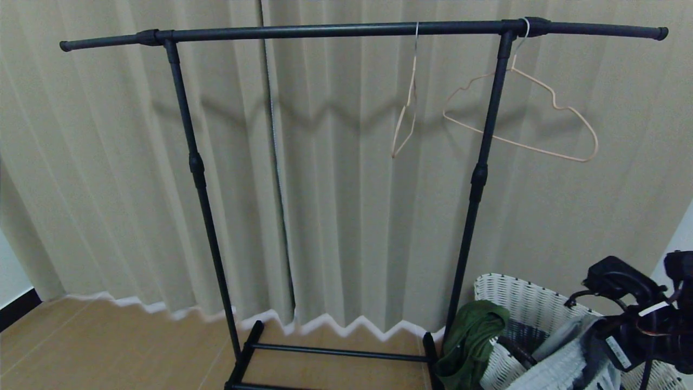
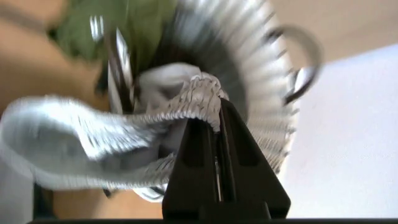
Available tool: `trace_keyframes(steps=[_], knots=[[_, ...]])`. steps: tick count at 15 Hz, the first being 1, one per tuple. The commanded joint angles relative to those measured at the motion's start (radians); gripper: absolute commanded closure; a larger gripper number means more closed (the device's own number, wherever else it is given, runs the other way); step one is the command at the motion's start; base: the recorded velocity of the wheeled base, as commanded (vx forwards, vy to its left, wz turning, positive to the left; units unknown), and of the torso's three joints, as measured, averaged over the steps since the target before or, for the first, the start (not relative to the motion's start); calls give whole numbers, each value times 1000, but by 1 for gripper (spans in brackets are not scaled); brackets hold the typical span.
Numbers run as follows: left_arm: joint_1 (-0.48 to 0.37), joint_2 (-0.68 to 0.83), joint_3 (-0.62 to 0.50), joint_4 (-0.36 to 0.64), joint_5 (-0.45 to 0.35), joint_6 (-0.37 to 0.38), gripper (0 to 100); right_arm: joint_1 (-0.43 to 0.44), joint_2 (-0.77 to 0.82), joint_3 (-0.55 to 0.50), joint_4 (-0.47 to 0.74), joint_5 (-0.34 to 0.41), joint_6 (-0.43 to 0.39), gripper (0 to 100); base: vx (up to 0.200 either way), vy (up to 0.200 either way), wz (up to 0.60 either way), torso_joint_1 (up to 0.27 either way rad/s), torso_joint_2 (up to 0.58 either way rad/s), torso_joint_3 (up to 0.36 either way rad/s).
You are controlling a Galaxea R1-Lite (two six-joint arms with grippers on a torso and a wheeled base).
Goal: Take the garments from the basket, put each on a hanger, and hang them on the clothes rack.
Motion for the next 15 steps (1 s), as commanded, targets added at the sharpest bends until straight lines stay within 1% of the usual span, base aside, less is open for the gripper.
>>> trace_keyframes(steps=[1, 2, 5, 7, 11, 15], knots=[[0, 1, 0, 0, 1, -1, 0, -2, -270, -2, -3, 38, 33, 100, 0, 0, 0, 0, 0, 0], [0, 1, 0, 0, 1, -1, 0, -2, -295, -1, -2, 44, 33, 100, 0, 0, 0, 0, 0, 0], [0, 1, 0, 0, 1, -1, 0, -1, -439, 13, 3, 78, 33, 100, -200, 0, 0, 7, 4, 1], [0, 1, 0, 0, 1, 1, 0, -1, -468, 15, 1, 78, 33, 100, -200, 0, 0, -5, 2, 0], [0, 1, 0, 0, 1, -1, 0, -1, -479, 15, 1, 76, 33, 100, -200, 0, 0, -1, 6, 5], [0, 1, 0, 0, 1, -1, 0, -1, -480, 15, 3, 76, 31, 100, 0, 0, 0, 0, 0, 0]])
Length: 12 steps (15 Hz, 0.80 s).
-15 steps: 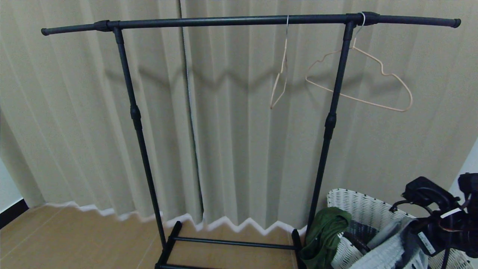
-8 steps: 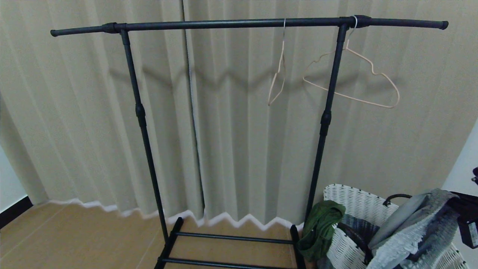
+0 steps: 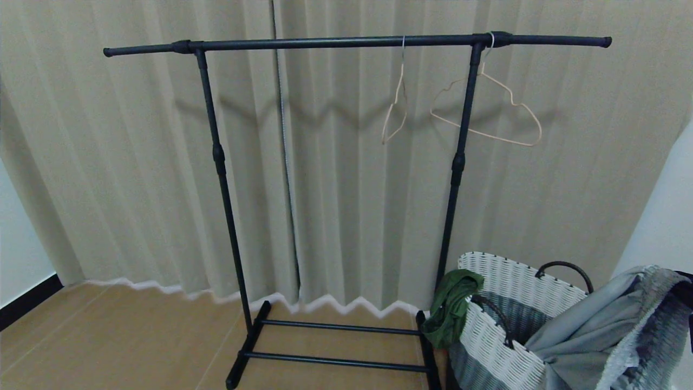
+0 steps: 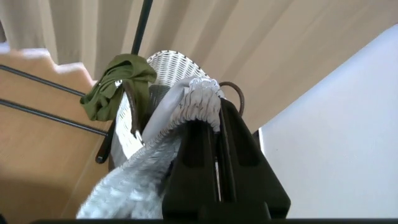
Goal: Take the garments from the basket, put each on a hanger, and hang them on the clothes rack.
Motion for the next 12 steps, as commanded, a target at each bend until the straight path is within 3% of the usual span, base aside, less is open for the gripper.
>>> trace_keyframes(steps=[1, 5, 11, 12], knots=[[0, 1, 0, 0, 0, -1, 0, 0, -1, 0, 0, 0, -1, 100, 0, 0, 0, 0, 0, 0], [0, 1, 0, 0, 0, -2, 0, 1, 1, 1, 0, 0, -1, 100, 0, 0, 0, 0, 0, 0], [0, 1, 0, 0, 2, -2, 0, 4, 1, 10, -2, 2, -1, 100, 0, 200, 0, 2, 2, 4], [0, 1, 0, 0, 2, -2, 0, 4, 1, 18, -3, 2, -1, 100, 0, 0, 0, 0, 0, 0]])
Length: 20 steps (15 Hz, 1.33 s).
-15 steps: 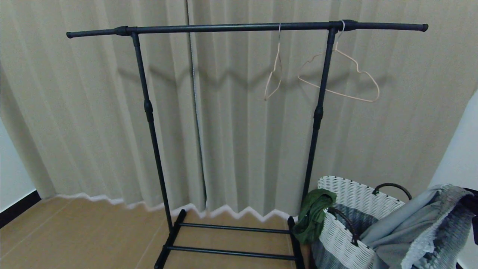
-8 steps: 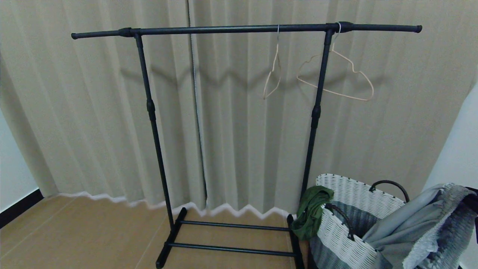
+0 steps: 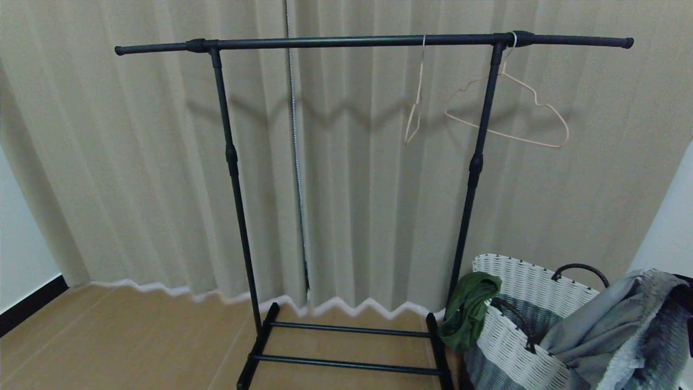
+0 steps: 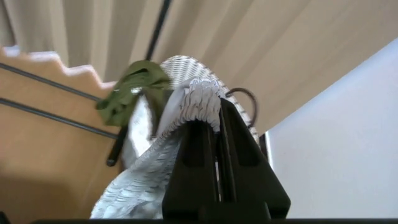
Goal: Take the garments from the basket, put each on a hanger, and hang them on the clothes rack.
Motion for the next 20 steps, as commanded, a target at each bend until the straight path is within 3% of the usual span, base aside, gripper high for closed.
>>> trace_keyframes(steps=[1, 3, 7, 12, 14, 16, 19, 20], knots=[[0, 1, 0, 0, 0, 1, 0, 0, 3, 6, -2, 2, 1, 100, 0, 0, 0, 0, 0, 0], [0, 2, 0, 1, 2, 15, 0, 3, 4, 5, -3, 6, 1, 100, 0, 0, 0, 0, 0, 0], [0, 2, 0, -2, -17, 124, 0, 5, 3, 6, -11, 117, 2, 100, 0, 0, 0, 0, 0, 0], [0, 2, 2, -5, -81, 147, 0, 55, 7, -6, -13, 166, 4, 100, 0, 0, 0, 0, 0, 0], [0, 1, 2, -6, -87, 149, 0, 112, -14, 2, -6, 166, 80, 100, 0, 0, 0, 0, 0, 0], [0, -1, 0, -6, -142, 133, 0, 158, -19, 0, -2, 166, 133, 100, 0, 0, 0, 0, 0, 0], [0, 1, -14, -51, -181, 121, 0, 163, -19, -11, -14, 167, 136, 100, 0, 0, 0, 0, 0, 0], [-4, 5, -71, -60, -265, 119, 0, 164, -19, -41, -13, 184, 136, 100, 0, 0, 0, 0, 0, 0]])
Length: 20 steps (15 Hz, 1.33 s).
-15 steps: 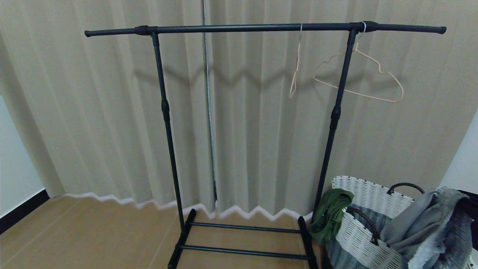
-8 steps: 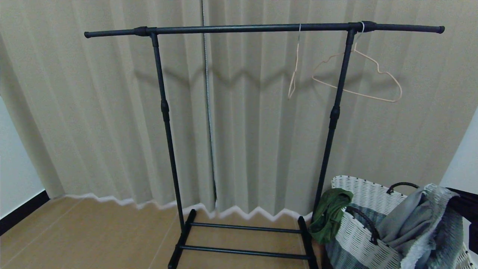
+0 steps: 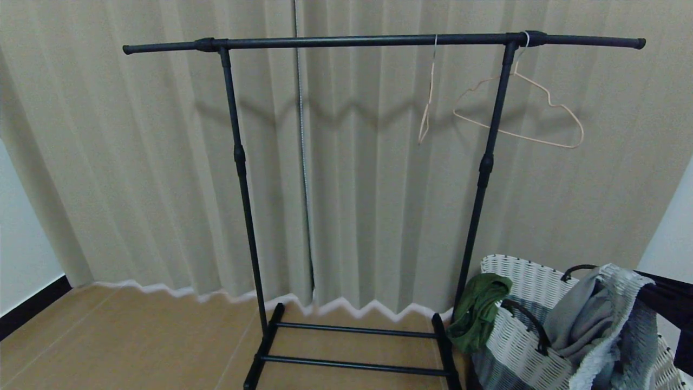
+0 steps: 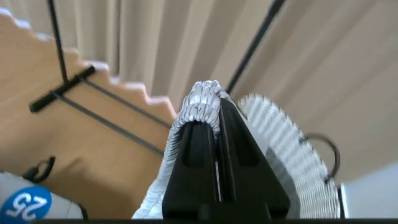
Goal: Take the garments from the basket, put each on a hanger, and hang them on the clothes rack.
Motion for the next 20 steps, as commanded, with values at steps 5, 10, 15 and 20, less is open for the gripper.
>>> trace_keyframes(steps=[5, 10, 15, 20], knots=[[-87, 378, -314, -26, -118, 10, 0, 139, 69, -129, 11, 42, 13, 100, 0, 0, 0, 0, 0, 0], [-295, 841, -499, -255, -110, 21, 0, 320, 236, -303, 5, 42, 173, 100, 0, 0, 0, 0, 0, 0], [-611, 1264, -544, -482, -20, 3, 0, 381, 339, -419, -33, 42, 254, 100, 0, 0, 0, 0, 0, 0], [-877, 1645, -588, -651, 100, -112, 0, 463, 421, -459, -153, 43, 268, 100, 0, 0, 0, 0, 0, 0]])
